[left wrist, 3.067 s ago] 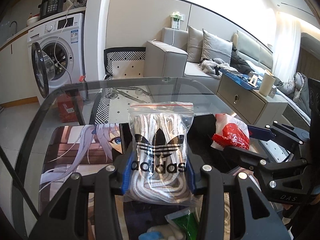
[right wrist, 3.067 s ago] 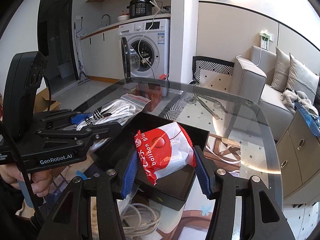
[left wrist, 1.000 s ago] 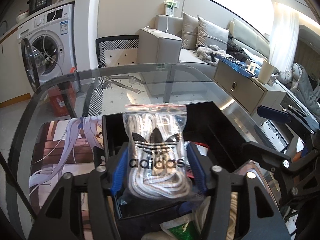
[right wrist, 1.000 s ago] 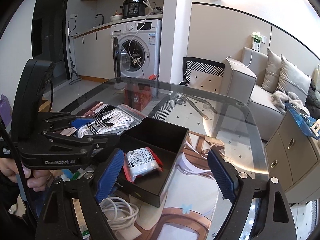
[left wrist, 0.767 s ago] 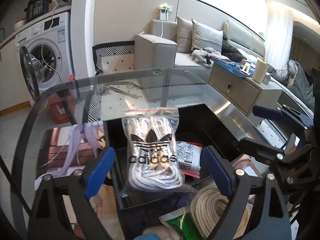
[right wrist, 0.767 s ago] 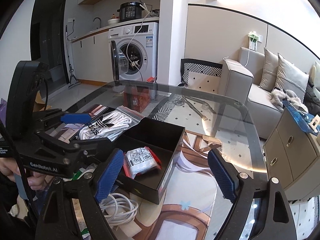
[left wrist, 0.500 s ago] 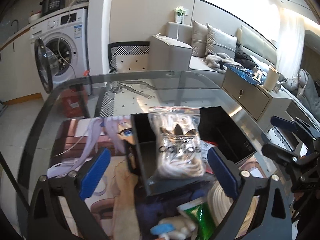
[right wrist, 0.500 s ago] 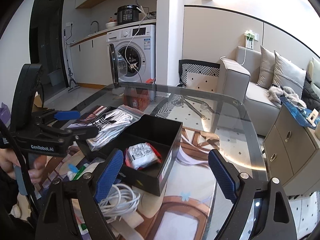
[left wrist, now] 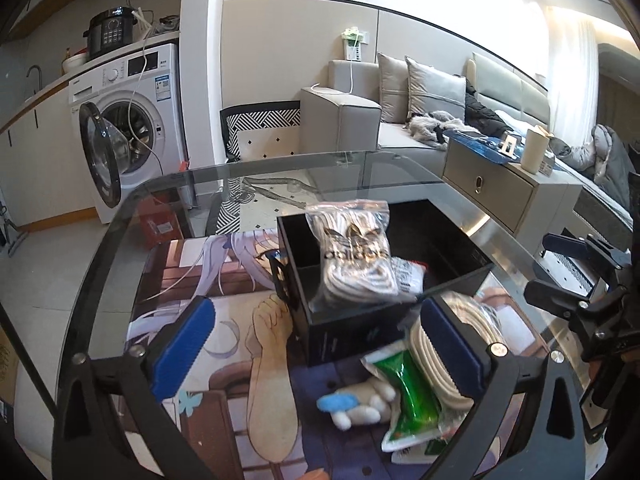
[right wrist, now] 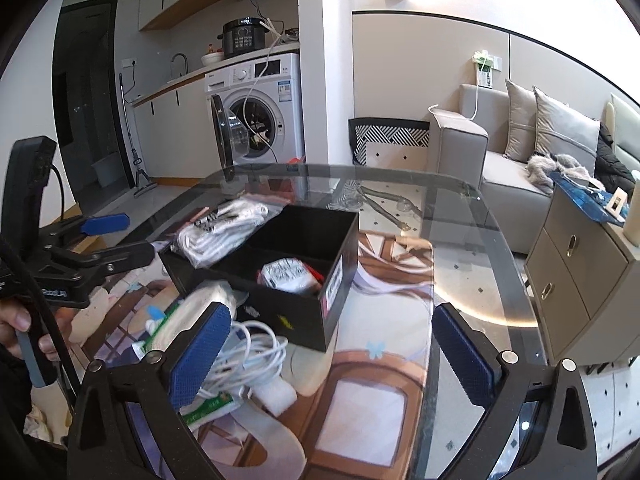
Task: Organize soft objects
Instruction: 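Move left gripper to coiled white rope bag while right gripper moves to white cables, then close left gripper on the zip bag of coiled white rope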
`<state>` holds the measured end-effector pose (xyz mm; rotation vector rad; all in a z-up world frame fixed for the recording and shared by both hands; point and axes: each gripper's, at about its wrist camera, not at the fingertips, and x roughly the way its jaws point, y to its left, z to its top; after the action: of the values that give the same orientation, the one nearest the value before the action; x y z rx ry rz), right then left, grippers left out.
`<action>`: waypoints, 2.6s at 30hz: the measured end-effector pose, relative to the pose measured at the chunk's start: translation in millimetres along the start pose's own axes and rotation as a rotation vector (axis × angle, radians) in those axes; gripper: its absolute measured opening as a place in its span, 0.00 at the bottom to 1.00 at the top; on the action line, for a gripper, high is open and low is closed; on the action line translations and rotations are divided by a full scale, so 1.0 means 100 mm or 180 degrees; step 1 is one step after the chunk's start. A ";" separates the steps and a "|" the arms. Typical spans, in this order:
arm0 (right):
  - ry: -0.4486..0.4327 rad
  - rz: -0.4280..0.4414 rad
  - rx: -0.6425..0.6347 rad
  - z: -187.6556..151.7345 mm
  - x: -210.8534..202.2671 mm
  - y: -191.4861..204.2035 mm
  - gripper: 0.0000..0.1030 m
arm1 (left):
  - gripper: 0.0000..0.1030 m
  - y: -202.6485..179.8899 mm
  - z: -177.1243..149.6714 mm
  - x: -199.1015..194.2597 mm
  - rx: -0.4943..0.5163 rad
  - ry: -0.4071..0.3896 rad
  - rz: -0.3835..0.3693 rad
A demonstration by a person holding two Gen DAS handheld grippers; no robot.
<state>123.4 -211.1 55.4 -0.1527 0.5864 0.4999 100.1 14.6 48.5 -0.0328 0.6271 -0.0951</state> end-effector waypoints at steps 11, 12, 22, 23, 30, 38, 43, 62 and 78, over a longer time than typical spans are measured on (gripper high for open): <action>0.0065 0.0020 -0.0060 -0.25 -0.06 0.06 0.99 | 1.00 -0.18 -0.19 -0.13 0.0022 0.0016 -0.0052; 0.0070 0.0024 -0.0055 -0.27 -0.06 0.06 0.99 | 1.00 -0.20 -0.20 -0.14 0.0024 0.0016 -0.0059; 0.0146 0.0070 -0.0029 -0.44 -0.06 0.06 0.99 | 1.00 -0.44 -0.29 -0.18 0.0120 0.0051 -0.0077; 0.0148 0.0089 -0.0027 -0.44 -0.06 0.06 0.99 | 1.00 -0.46 -0.30 -0.18 0.0123 0.0054 -0.0088; 0.0193 0.0149 -0.0130 -0.47 -0.05 0.13 0.99 | 1.00 -0.52 -0.31 -0.16 0.0111 0.0143 -0.0187; 0.0257 0.0158 -0.0312 -0.52 -0.03 0.21 0.99 | 1.00 -0.59 -0.25 -0.05 0.0100 0.0236 -0.0268; 0.0270 0.0172 -0.0363 -0.54 -0.04 0.22 0.99 | 1.00 -0.59 -0.21 0.03 0.0009 0.0300 -0.0310; 0.0307 0.0174 -0.0327 -0.57 -0.02 0.18 0.99 | 0.75 -0.72 -0.20 0.28 0.0030 0.0539 -0.0612; 0.0301 0.0170 -0.0326 -0.57 -0.02 0.16 0.99 | 0.34 -0.63 -0.21 0.19 0.0029 0.0471 -0.0715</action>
<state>86.3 -214.1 8.9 -0.2597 0.6587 0.5771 98.2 -49.9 24.7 -0.0882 0.7696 -0.3198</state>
